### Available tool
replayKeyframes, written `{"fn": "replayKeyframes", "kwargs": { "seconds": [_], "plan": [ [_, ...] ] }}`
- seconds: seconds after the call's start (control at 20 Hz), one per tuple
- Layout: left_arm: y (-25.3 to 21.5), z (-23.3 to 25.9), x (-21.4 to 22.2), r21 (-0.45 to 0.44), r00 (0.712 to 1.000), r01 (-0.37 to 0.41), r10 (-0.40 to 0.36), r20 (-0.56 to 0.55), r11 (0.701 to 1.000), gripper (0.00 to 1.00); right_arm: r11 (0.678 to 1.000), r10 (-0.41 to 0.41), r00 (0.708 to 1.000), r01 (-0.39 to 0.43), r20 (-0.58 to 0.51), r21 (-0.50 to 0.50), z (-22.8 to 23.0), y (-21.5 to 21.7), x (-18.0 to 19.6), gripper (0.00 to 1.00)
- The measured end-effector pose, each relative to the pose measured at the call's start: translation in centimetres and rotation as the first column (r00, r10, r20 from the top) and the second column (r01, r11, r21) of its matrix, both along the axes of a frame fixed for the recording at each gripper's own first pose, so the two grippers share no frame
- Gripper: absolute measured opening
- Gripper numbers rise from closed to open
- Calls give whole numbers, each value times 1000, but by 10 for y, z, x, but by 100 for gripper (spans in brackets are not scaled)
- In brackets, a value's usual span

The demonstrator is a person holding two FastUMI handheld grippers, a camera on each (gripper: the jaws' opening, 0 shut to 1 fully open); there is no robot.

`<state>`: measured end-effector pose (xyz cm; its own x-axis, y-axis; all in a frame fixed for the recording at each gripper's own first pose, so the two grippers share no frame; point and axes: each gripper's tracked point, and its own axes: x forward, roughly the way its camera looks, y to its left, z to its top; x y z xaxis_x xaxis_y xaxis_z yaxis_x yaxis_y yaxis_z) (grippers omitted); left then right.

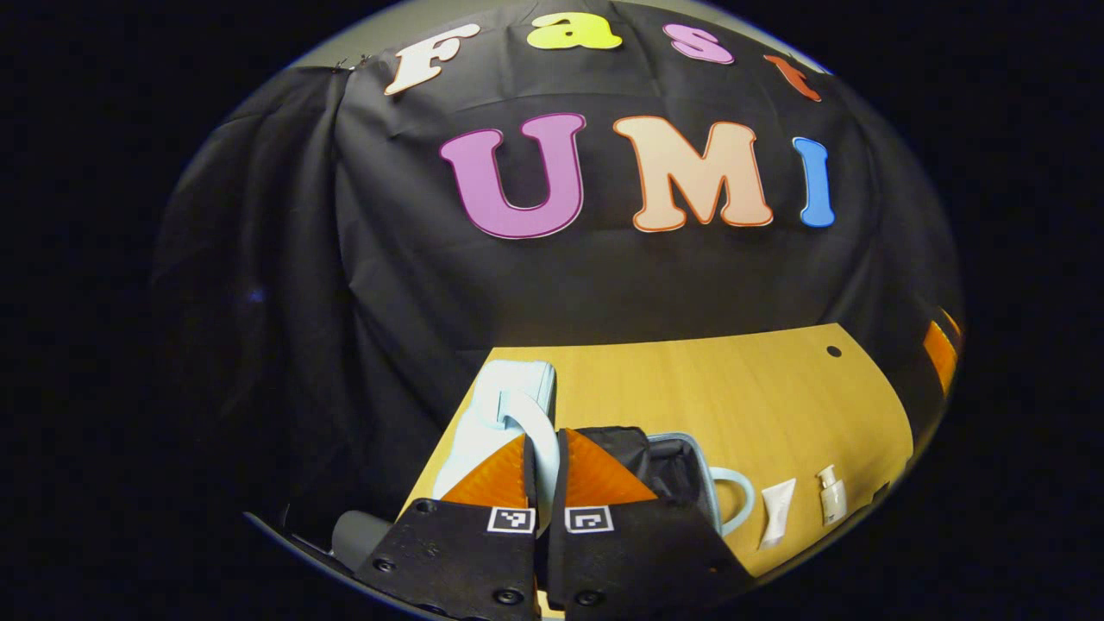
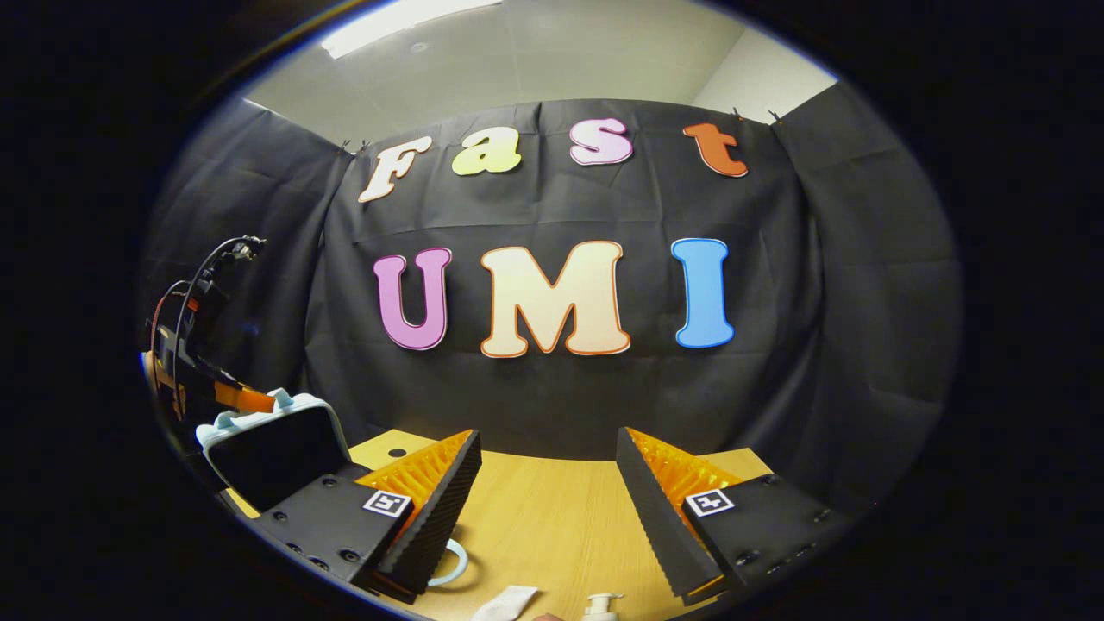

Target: First open the suitcase, pack the skin care products into it, and then close the suitcase.

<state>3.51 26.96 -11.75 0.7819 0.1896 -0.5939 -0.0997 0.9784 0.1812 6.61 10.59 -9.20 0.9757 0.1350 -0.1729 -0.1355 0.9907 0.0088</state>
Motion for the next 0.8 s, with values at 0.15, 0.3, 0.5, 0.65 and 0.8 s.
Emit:
{"fn": "replayKeyframes", "kwargs": {
  "seconds": [0.15,0.3,0.5,0.65,0.8],
  "plan": [
    [49,-2,4,55,999,-35,35,5,998,0,1000,4,1000,-4,2,-15,-2,22,3,99],
    [101,2,11,105,997,-78,74,36,991,0,1000,-6,1000,6,2,-23,-5,38,7,99],
    [152,-20,9,89,991,-132,131,21,987,0,1000,-13,1000,13,-20,-22,-12,61,12,99],
    [186,-40,8,76,985,-173,174,2,982,0,999,-12,1000,11,-26,-41,-15,77,15,99],
    [219,-68,2,46,975,-215,217,-39,975,0,998,-7,1000,5,-30,-62,-18,92,16,99]
  ]
}}
